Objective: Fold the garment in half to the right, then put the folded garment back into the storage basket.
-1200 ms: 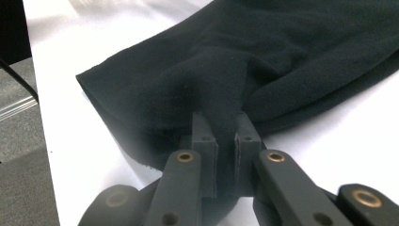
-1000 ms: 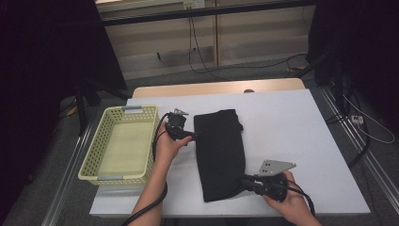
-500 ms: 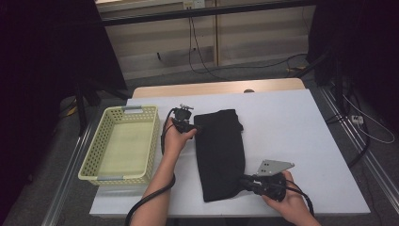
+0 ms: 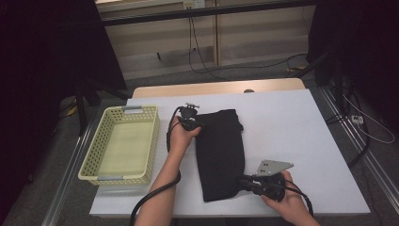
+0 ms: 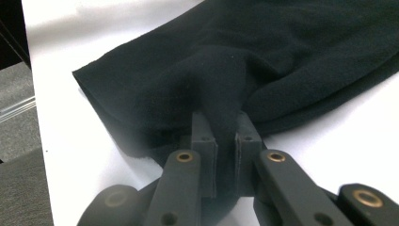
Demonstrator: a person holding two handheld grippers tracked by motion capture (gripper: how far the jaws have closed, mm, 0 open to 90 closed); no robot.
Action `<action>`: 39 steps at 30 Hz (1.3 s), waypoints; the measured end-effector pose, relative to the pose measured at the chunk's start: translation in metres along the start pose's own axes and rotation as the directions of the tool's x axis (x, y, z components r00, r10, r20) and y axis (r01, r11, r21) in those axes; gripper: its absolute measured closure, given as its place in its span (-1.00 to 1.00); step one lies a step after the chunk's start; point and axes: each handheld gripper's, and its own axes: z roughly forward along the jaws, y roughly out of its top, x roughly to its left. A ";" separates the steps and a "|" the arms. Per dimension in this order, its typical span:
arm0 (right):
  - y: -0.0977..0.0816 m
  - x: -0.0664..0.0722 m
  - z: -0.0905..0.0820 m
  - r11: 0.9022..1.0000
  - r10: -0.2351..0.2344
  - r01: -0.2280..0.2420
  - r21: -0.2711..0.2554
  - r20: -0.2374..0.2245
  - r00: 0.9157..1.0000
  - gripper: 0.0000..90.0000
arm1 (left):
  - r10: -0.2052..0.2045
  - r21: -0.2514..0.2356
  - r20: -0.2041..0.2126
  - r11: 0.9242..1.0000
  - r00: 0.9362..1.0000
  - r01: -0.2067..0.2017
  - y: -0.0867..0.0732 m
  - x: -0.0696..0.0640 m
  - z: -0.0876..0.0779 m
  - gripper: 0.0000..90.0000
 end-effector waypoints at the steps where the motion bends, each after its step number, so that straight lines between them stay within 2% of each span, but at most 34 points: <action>1: 0.000 0.000 0.000 1.000 0.000 0.000 0.000 0.000 1.000 0.84 | -0.004 0.010 0.009 1.000 1.000 0.004 0.001 0.000 0.000 0.37; 2: 0.000 0.000 0.000 1.000 0.000 0.000 -0.002 -0.001 1.000 0.84 | -0.012 0.021 0.024 1.000 1.000 0.011 0.001 -0.001 -0.001 0.51; 3: 0.000 0.000 0.001 1.000 0.001 -0.001 -0.001 -0.002 1.000 0.84 | -0.016 0.027 0.017 1.000 1.000 0.015 0.002 -0.002 -0.001 0.60; 5: 0.001 0.001 0.002 1.000 0.000 0.000 -0.004 -0.003 1.000 0.84 | -0.024 0.048 0.015 0.999 1.000 0.023 0.005 -0.004 -0.002 0.73; 7: 0.001 0.001 0.002 1.000 0.000 0.000 -0.005 -0.001 1.000 0.84 | -0.032 0.078 0.005 0.996 0.999 0.032 0.010 -0.005 -0.005 0.77; 10: 0.002 0.002 0.001 1.000 0.002 -0.002 -0.013 -0.001 1.000 0.84 | -0.065 0.118 0.014 0.991 0.998 0.063 0.019 -0.003 -0.013 0.79; 14: 0.004 0.001 0.000 0.999 0.019 -0.019 -0.034 -0.004 1.000 0.84 | -0.075 0.152 0.024 0.986 0.997 0.071 0.031 -0.001 -0.028 0.80; 21: 0.013 0.005 0.002 0.996 0.029 -0.030 -0.079 -0.013 1.000 0.84 | -0.072 0.190 -0.014 0.979 0.997 0.073 0.043 0.005 -0.048 0.81; 27: 0.023 0.011 0.015 0.994 0.021 -0.024 -0.103 -0.027 0.999 0.84 | -0.065 0.219 -0.047 0.973 0.997 0.074 0.048 0.012 -0.062 0.81; 32: 0.033 0.018 0.023 0.990 0.026 -0.032 -0.134 -0.047 0.999 0.84 | -0.059 0.225 -0.069 0.972 0.996 0.074 0.054 0.020 -0.078 0.81; 34: 0.037 0.021 0.026 0.990 0.015 -0.022 -0.139 -0.052 0.999 0.84 | -0.069 0.224 -0.078 0.971 0.995 0.085 0.057 0.022 -0.084 0.81; 39: 0.046 0.028 0.031 0.987 0.004 -0.014 -0.159 -0.065 0.998 0.84 | -0.061 0.216 -0.097 0.973 0.993 0.081 0.063 0.028 -0.098 0.81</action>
